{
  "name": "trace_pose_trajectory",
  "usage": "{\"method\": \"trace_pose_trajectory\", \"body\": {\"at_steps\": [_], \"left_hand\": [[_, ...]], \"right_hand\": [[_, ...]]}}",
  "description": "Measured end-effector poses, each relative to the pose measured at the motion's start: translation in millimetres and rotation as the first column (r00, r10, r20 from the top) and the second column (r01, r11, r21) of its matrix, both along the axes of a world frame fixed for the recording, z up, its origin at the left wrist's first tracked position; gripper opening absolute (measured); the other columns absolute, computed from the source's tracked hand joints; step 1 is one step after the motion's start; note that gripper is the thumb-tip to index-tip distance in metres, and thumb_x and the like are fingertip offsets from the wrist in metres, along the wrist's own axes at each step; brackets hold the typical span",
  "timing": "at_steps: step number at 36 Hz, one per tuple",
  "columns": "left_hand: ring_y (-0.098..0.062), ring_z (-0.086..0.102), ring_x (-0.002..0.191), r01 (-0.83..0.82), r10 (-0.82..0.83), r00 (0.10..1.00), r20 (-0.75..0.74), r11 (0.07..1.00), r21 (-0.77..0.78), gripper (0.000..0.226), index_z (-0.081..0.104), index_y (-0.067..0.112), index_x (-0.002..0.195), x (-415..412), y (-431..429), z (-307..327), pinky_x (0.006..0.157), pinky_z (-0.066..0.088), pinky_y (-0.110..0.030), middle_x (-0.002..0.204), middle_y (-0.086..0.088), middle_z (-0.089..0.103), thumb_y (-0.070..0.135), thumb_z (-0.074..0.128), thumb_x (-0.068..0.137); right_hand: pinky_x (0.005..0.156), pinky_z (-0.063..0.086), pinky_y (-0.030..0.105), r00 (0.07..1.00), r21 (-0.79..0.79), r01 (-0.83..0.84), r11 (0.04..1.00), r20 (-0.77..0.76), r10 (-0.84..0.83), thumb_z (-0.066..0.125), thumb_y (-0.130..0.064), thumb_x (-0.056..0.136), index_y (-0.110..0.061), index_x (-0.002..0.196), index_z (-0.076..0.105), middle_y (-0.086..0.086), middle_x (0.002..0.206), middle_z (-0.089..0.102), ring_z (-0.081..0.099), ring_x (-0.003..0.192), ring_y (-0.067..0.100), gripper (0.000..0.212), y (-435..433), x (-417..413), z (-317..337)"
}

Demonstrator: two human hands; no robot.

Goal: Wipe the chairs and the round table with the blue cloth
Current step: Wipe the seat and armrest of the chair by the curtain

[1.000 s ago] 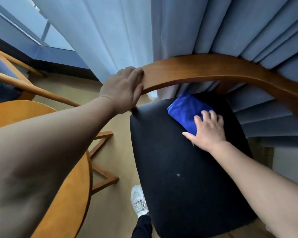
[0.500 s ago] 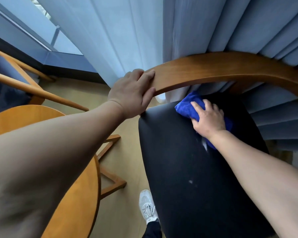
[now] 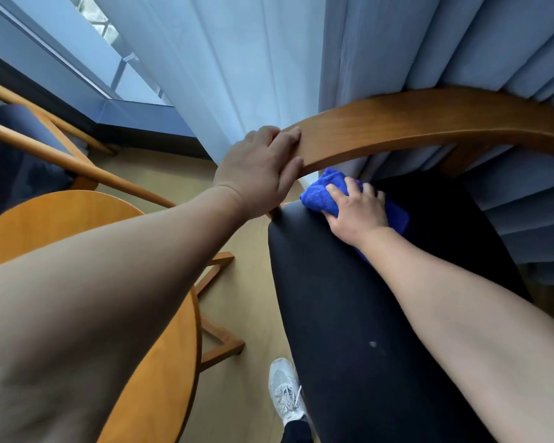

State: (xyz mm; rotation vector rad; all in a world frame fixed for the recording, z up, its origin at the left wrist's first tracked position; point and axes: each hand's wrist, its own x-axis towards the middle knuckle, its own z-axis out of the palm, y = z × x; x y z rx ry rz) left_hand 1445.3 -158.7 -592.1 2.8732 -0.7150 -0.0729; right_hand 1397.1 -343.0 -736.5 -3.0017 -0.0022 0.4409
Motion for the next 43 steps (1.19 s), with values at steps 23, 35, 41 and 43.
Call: {"method": "trace_pose_trajectory", "body": {"at_steps": [23, 35, 41, 43], "left_hand": [[-0.028, 0.058, 0.1, -0.054, 0.061, 0.997, 0.047, 0.99, -0.13, 0.047, 0.048, 0.023, 0.134, -8, 12, -6, 0.078, 0.047, -0.036, 0.124, 0.001, 0.058, 0.028, 0.04, 0.088], [-0.027, 0.061, 0.09, -0.013, 0.026, 0.997, 0.076, 0.987, -0.163, 0.051, 0.054, 0.021, 0.131, -8, 12, -5, 0.067, 0.048, -0.033, 0.116, -0.001, 0.062, 0.029, 0.037, 0.084], [-0.027, 0.061, 0.093, -0.011, 0.028, 0.996, 0.09, 0.983, -0.182, 0.047, 0.056, 0.021, 0.13, -9, 13, -5, 0.071, 0.05, -0.034, 0.117, -0.001, 0.062, 0.027, 0.04, 0.086], [-0.027, 0.061, 0.094, -0.008, 0.022, 0.996, 0.083, 0.985, -0.171, 0.047, 0.055, 0.022, 0.131, -9, 13, -4, 0.072, 0.05, -0.034, 0.118, -0.001, 0.061, 0.028, 0.039, 0.087]], "right_hand": [[0.063, 0.046, 0.04, 0.931, 0.083, -0.321, 0.944, 0.21, 0.298, 0.079, -0.028, 0.059, -0.021, 0.112, 0.066, 0.013, 0.108, 0.064, 0.057, 0.073, 0.035, 0.055, 29, -47, 24], [0.071, 0.044, 0.041, 0.986, -0.06, -0.143, 0.988, 0.08, 0.148, 0.075, -0.023, 0.062, -0.022, 0.106, 0.064, 0.01, 0.102, 0.06, 0.055, 0.08, 0.033, 0.045, 67, -28, 4], [0.08, 0.048, 0.049, 0.879, 0.022, -0.473, 0.881, 0.089, 0.469, 0.079, -0.026, 0.052, -0.025, 0.103, 0.071, 0.013, 0.119, 0.065, 0.06, 0.086, 0.038, 0.051, 97, -117, -10], [0.081, 0.05, 0.049, 0.829, 0.023, -0.559, 0.829, 0.053, 0.557, 0.08, -0.029, 0.051, -0.027, 0.1, 0.072, 0.01, 0.118, 0.066, 0.063, 0.088, 0.037, 0.05, 98, -138, -12]]}}
